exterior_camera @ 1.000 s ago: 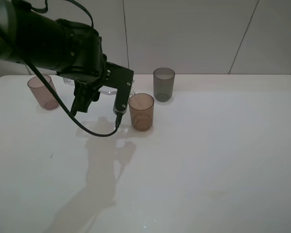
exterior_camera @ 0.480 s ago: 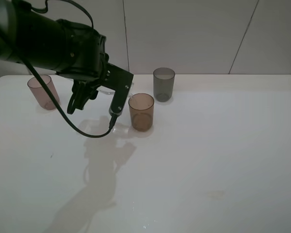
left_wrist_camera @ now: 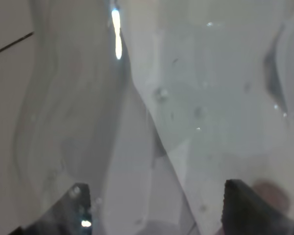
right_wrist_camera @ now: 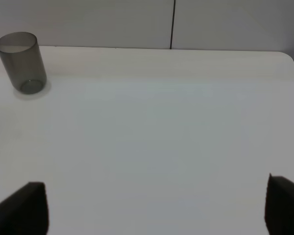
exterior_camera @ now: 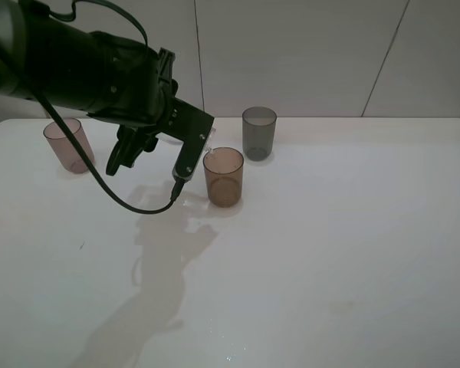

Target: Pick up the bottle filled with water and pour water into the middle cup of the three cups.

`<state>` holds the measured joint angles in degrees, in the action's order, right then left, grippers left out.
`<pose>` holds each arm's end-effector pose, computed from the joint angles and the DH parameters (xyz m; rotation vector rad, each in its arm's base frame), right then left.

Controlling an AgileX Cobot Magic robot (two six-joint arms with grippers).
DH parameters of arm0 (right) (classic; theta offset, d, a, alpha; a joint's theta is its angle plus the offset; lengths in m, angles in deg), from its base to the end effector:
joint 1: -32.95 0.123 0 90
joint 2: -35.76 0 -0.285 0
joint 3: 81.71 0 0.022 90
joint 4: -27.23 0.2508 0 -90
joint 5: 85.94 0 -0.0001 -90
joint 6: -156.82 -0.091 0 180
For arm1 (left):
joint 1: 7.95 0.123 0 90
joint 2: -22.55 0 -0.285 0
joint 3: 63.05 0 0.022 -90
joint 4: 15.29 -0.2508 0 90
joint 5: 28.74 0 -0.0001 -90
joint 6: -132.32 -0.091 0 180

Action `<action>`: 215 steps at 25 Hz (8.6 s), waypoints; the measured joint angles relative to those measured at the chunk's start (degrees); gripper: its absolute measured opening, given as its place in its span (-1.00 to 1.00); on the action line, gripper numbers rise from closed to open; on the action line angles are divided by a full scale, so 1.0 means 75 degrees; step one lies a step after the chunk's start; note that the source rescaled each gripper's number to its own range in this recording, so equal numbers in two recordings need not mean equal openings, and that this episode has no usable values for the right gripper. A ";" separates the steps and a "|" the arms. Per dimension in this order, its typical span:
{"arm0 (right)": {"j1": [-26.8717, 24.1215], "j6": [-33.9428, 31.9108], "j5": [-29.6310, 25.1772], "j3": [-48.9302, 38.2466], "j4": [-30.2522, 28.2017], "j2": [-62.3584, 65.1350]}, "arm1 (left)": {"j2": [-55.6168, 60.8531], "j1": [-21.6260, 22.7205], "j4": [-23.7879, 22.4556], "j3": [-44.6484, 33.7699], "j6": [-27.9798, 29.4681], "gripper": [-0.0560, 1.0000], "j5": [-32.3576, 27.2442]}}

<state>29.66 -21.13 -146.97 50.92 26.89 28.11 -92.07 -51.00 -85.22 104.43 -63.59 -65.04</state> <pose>-0.0079 0.0000 0.2827 0.0223 2.0259 -0.0660 0.3117 -0.2218 0.1892 2.0986 1.4050 1.0107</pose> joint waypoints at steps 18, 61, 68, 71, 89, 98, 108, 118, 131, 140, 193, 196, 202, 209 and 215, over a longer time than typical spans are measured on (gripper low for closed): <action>0.0000 0.0000 0.0000 0.0000 0.0000 0.0000 | 0.0000 -0.0066 -0.0685 0.0000 -0.0009 -0.86 0.0415; 0.0000 0.0000 0.0000 0.0000 0.0000 0.0000 | 0.0000 -0.0354 -0.1936 0.0000 -0.0586 -0.86 0.0712; 0.0000 0.0000 0.0000 0.0000 0.0000 0.0000 | 0.0000 -0.0328 -0.0904 0.0000 0.1824 -0.86 0.1003; 0.0000 0.0000 0.0000 0.0000 0.0000 0.0000 | 0.0000 -0.0196 -0.0669 0.0000 0.3752 -0.86 0.1031; 0.0000 0.0000 0.0000 0.0000 0.0000 0.0000 | 0.0036 0.1781 -0.0086 0.0000 1.2313 -0.86 0.2581; 0.0000 0.0000 0.0000 0.0000 0.0000 0.0000 | -0.0268 0.2683 0.0906 0.0000 1.1253 -0.86 0.3920; 0.0000 0.0000 0.0000 0.0000 0.0046 0.0000 | -0.0946 0.2820 0.6021 0.0000 0.4598 -0.86 0.5782; 0.0000 0.0000 0.0000 0.0000 0.0000 0.0000 | -0.1805 0.2844 0.8903 -0.0879 0.1910 -0.86 0.9389; 0.0000 0.0000 0.0000 0.0000 0.0000 0.0000 | -0.2959 0.2859 0.9020 -0.2085 0.1964 -0.86 1.2811; 0.0000 0.0000 0.0000 0.0000 0.0000 0.0000 | -0.2959 0.2859 0.9020 -0.2278 0.2121 -0.27 1.3135; 0.0000 0.0000 0.0000 0.0000 0.0000 0.0000 | 0.7602 0.4412 0.9378 -0.2440 0.1892 0.59 0.1002; 0.0000 0.0000 0.0000 0.0000 0.0000 0.0000 | 0.8846 0.4492 0.9325 -0.2440 0.2121 0.59 0.0256; 0.0000 0.0000 0.0000 0.0000 0.0000 0.0000 | 1.1031 0.4509 0.9325 -0.2440 0.2291 0.59 -0.1241; 0.0000 0.0000 0.0000 0.0000 0.0000 0.0000 | 1.2148 0.4509 0.9409 -0.2440 0.2291 0.59 -0.3201; 0.0000 0.0000 0.0000 0.0000 0.0000 0.0000 | 1.2265 0.4509 0.9415 -0.2666 0.2121 0.59 -0.4181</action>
<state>29.66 -21.13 -146.97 50.92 26.89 28.11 -0.08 -17.18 -14.61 84.43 -47.68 -96.40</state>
